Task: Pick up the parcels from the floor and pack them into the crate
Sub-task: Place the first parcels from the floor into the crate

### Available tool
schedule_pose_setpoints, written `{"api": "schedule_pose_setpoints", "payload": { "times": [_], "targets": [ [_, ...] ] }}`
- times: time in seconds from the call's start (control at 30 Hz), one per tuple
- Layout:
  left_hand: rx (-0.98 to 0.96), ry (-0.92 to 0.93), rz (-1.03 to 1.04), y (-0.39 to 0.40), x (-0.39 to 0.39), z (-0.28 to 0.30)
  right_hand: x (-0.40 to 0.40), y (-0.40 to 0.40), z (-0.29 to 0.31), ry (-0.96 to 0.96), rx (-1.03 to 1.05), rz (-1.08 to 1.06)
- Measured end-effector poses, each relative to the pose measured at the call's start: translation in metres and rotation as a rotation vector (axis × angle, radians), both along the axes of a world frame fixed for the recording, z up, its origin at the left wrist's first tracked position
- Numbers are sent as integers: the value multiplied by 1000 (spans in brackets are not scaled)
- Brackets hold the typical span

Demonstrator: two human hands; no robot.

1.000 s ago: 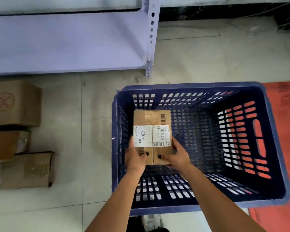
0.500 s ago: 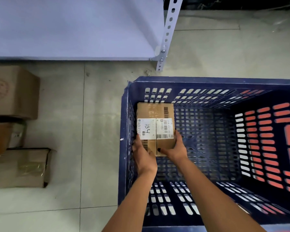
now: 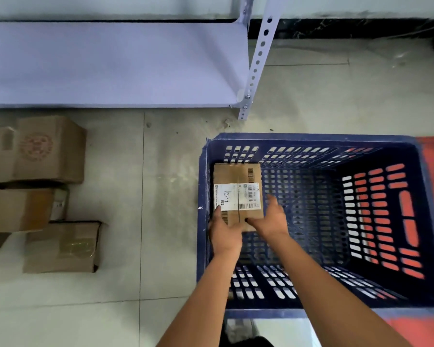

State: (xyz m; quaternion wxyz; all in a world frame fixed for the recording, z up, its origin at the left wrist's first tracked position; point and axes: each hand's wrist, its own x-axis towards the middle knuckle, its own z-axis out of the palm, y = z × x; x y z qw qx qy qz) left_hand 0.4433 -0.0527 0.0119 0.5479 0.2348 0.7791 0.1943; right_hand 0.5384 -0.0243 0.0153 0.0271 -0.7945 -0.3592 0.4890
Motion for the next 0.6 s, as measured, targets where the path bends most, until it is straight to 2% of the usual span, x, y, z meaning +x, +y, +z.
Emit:
{"api": "schedule_pose_setpoints", "payload": {
  "times": [0.13,0.33,0.6],
  "targets": [
    [54,-114,101,12,-12,72,-4,5,73,96,74,4],
    [260,-218,46,65,-69,158,-39,40,158,208,222,-25],
    [346,-197,65,98,-215,192,-169,76,179,362,342,-91]
  ]
}}
